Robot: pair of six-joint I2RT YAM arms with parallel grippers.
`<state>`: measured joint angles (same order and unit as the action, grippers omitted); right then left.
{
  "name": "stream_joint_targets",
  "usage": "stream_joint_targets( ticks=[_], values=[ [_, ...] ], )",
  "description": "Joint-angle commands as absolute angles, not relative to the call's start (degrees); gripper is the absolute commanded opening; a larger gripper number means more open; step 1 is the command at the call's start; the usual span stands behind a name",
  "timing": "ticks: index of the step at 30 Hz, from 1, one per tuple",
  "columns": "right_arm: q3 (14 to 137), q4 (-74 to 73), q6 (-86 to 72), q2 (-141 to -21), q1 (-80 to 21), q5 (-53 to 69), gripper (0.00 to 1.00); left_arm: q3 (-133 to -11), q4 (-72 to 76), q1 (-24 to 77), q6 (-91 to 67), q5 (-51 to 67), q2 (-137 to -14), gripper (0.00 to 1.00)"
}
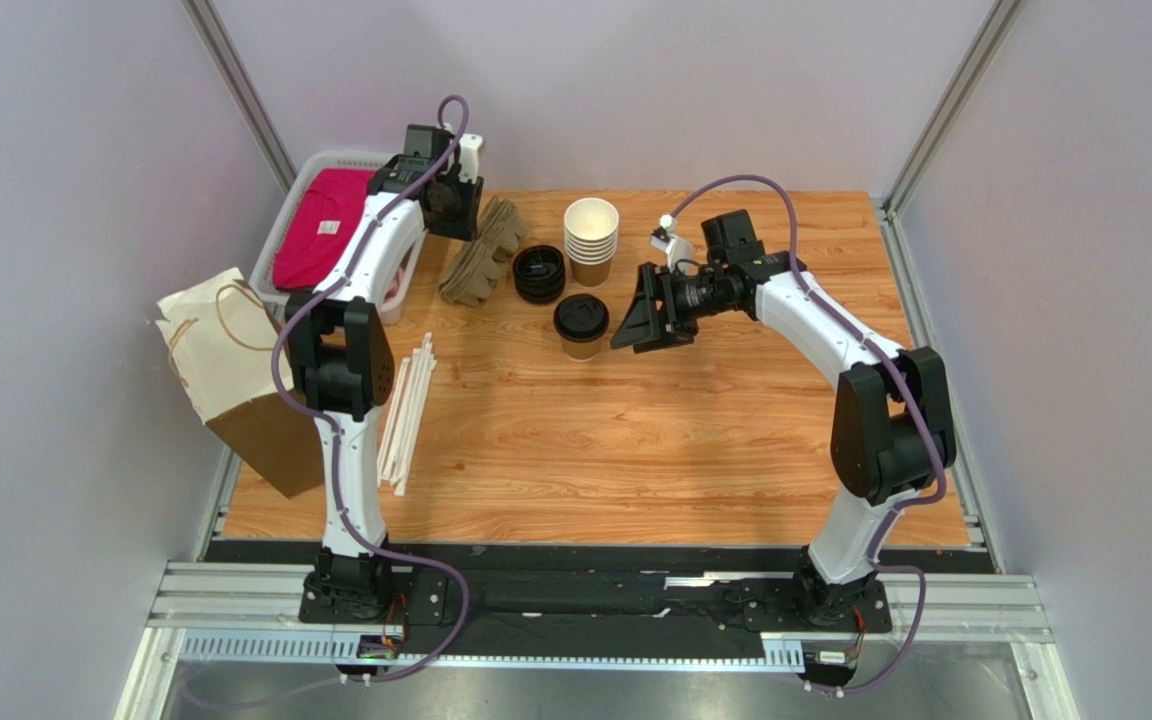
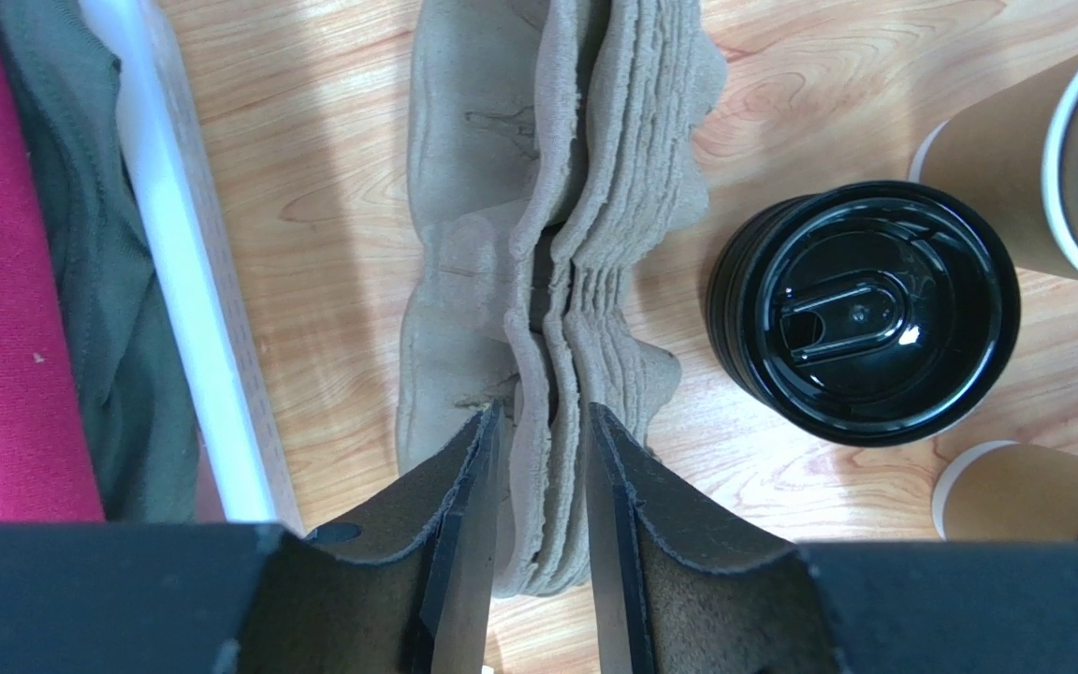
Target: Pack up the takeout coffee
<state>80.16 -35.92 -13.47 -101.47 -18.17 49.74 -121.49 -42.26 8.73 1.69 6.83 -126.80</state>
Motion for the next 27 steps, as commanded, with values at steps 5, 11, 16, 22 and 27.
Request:
stream_joint_targets(
  ticks=[5,11,16,22,27],
  values=[
    [79.8,-33.6,-13.9,-102.0,-18.0,51.2,0.69,-123.1,-42.4,8.2,1.8,6.5,-128.1,0.34],
    [79.5,-33.6,-13.8,-102.1,-18.0,51.2,0.69,-123.5,-42.6,8.0,2.2,5.9,-129.1,0.31],
    [79.4,-33.6,-13.7,-102.1,-17.9,51.2,0.69,-123.9,-42.8,7.7,2.0,5.3,-129.8,0.26],
    [79.6,-33.7,-13.7,-102.6,-17.9,51.3,0.69,-124.0,-42.5,7.5,1.9,5.2,-129.6,0.12],
    [79.9,-33.6,-13.8,-102.7,-17.9,51.3,0.69,-124.0,-41.8,7.5,1.8,4.8,-128.2,0.00]
  ],
)
